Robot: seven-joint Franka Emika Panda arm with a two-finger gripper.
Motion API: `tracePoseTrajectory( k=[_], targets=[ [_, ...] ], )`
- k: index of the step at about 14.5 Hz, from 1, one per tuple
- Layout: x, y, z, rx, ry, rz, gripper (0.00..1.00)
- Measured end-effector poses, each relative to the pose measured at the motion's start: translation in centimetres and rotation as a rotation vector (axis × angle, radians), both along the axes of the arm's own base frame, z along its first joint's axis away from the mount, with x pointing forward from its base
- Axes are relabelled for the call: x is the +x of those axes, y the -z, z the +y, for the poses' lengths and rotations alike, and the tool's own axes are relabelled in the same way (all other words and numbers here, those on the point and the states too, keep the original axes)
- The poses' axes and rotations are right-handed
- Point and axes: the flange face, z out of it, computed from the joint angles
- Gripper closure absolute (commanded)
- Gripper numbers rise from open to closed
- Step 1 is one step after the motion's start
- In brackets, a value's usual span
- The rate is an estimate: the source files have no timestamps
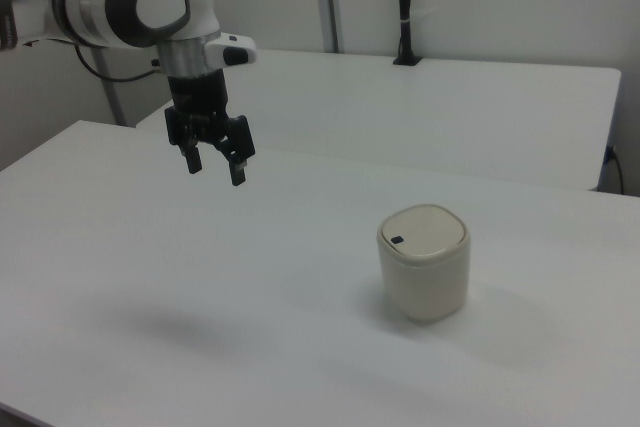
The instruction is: Open the trash bin
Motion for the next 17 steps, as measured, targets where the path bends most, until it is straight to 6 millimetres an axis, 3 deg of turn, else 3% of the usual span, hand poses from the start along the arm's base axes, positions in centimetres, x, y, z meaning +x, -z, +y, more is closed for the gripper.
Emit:
tracePoseTrajectory(
  k=[1, 16, 17],
  targets=[
    [0.2, 0.6, 0.1, 0.000, -0.001, 0.010, 0.00],
    [0.9, -1.4, -2.0, 0.090, 0.060, -0.043, 0.00],
    [0.9, -1.5, -2.0, 0.090, 0.060, -0.044, 0.04]
  ],
)
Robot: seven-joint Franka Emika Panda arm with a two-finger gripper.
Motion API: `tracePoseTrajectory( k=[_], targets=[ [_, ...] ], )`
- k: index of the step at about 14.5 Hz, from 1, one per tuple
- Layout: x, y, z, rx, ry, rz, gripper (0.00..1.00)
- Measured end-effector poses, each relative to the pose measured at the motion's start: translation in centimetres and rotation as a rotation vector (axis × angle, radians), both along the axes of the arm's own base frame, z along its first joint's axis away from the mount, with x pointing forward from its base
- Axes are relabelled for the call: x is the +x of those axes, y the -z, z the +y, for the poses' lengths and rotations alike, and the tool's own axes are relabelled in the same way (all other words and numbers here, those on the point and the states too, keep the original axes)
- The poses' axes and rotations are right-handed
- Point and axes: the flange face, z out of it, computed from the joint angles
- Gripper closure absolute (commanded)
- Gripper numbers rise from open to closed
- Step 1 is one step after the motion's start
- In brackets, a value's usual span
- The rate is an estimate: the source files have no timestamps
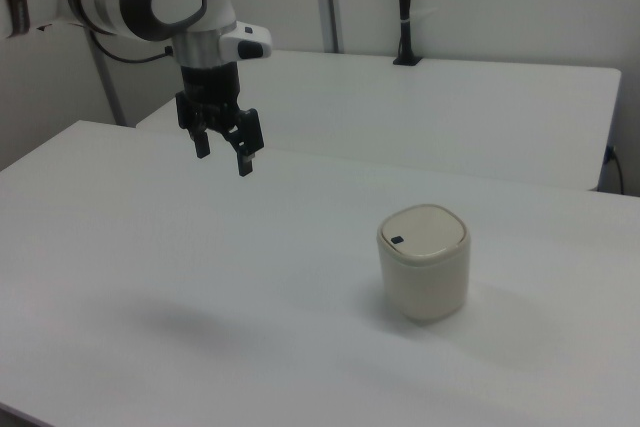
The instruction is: Open the trash bin
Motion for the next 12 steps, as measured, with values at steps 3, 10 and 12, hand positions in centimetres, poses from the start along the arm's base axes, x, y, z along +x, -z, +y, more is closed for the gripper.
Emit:
tracePoseTrajectory(
  k=[3, 10, 12],
  targets=[
    [0.1, 0.1, 0.0, 0.001, -0.012, 0.002, 0.44],
    [0.1, -0.5, -0.9, -0.001, -0.007, -0.013, 0.99],
    [0.2, -1.3, -2.1, -0.005, 0.059, -0.034, 1.00]
  ],
)
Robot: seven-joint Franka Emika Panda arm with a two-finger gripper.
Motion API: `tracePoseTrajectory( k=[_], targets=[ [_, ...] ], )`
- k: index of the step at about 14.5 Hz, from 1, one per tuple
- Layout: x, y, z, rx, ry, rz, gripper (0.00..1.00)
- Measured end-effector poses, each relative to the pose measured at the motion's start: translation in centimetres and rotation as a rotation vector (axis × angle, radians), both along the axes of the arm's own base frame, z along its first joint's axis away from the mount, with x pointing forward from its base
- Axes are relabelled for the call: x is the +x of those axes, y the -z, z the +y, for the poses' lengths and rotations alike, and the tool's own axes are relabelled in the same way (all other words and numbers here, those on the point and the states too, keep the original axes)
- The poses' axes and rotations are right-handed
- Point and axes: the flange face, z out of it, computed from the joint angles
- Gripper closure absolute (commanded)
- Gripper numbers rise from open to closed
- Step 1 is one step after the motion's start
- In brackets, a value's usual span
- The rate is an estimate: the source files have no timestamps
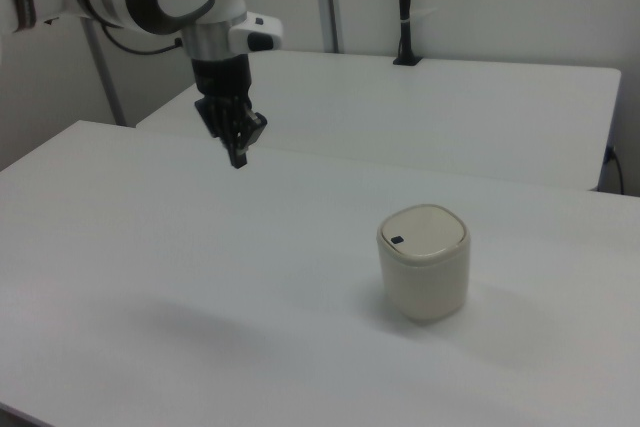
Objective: Open the trash bin
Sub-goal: 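Lower the closed gripper onto the lid edge of the bin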
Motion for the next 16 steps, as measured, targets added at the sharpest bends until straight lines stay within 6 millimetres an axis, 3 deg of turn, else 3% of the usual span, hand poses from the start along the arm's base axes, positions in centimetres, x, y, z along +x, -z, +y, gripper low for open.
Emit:
tracePoseTrajectory(
  k=[7, 11, 16],
  targets=[
    [0.6, -2.0, -8.9, -0.049, 0.393, -0.203, 1.00],
    [1.7, 0.6, -13.7, -0.113, 0.510, -0.242, 1.00],
    [3.5, 6.9, -18.1, -0.178, 0.547, -0.221, 1.00]
  ],
)
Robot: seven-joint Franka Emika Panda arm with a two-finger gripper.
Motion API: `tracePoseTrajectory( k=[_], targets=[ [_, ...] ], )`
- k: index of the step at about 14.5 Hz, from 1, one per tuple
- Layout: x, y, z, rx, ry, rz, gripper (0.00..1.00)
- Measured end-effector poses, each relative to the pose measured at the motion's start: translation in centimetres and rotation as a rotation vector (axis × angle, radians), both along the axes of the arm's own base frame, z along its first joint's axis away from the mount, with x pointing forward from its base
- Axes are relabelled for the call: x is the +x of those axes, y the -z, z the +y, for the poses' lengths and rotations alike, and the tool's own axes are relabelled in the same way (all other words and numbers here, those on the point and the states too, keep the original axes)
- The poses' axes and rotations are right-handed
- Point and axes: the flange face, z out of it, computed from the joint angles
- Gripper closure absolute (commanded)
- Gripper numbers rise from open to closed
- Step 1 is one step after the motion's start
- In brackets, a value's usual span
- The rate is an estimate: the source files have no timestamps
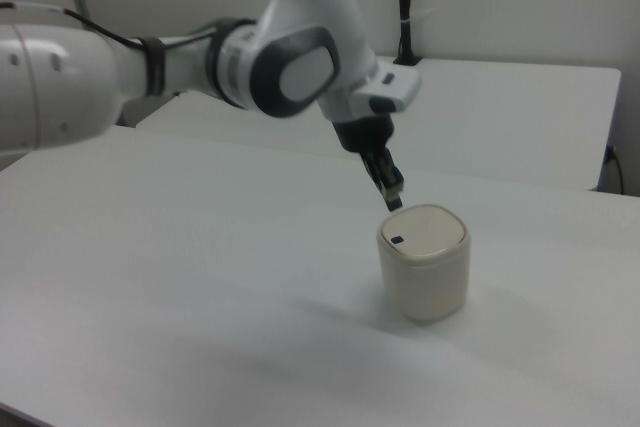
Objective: Open the trash bin
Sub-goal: 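Lower the closed gripper onto the lid edge of the bin, then push the lid edge to flip the bin lid open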
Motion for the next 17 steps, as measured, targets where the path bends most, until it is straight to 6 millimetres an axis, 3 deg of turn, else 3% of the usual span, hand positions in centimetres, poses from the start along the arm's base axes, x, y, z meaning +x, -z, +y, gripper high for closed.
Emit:
tracePoseTrajectory(
  k=[3, 7, 17],
  targets=[
    [1.0, 2.9, -0.4, 0.003, -0.004, 0.022, 1.00],
    [1.9, 5.3, -0.6, -0.004, -0.013, 0.030, 1.00],
    [2.6, 6.9, -0.5, -0.017, -0.029, 0.043, 1.00]
  ],
)
